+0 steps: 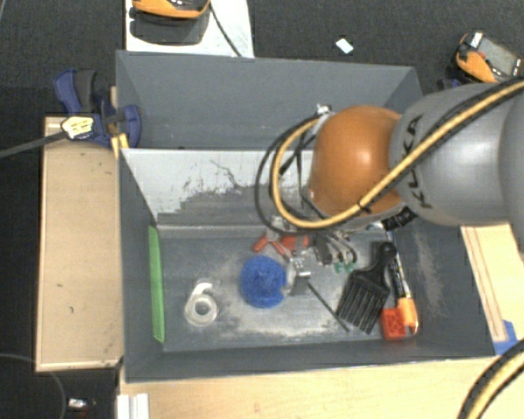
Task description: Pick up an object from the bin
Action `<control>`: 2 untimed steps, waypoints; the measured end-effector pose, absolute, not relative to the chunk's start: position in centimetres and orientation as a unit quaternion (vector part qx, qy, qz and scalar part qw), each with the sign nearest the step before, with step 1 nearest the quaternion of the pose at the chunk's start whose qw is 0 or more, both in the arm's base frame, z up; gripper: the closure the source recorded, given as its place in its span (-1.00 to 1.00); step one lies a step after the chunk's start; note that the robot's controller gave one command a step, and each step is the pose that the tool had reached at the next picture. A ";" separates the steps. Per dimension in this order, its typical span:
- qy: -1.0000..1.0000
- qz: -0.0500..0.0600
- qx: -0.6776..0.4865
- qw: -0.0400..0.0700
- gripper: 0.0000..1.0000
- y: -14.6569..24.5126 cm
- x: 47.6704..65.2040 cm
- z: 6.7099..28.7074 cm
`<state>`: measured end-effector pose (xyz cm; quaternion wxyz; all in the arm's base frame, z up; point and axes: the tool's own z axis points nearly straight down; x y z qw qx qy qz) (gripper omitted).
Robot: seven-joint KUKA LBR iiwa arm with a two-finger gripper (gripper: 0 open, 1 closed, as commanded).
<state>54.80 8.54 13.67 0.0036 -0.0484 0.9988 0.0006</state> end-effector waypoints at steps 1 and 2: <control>0.997 0.000 -0.074 0.004 -1.00 9.7 51.9 13.0; 0.999 0.001 -0.051 0.002 -1.00 11.1 49.4 11.5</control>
Offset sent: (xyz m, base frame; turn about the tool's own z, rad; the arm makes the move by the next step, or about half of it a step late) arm -0.0540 0.0255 -0.0213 -0.0048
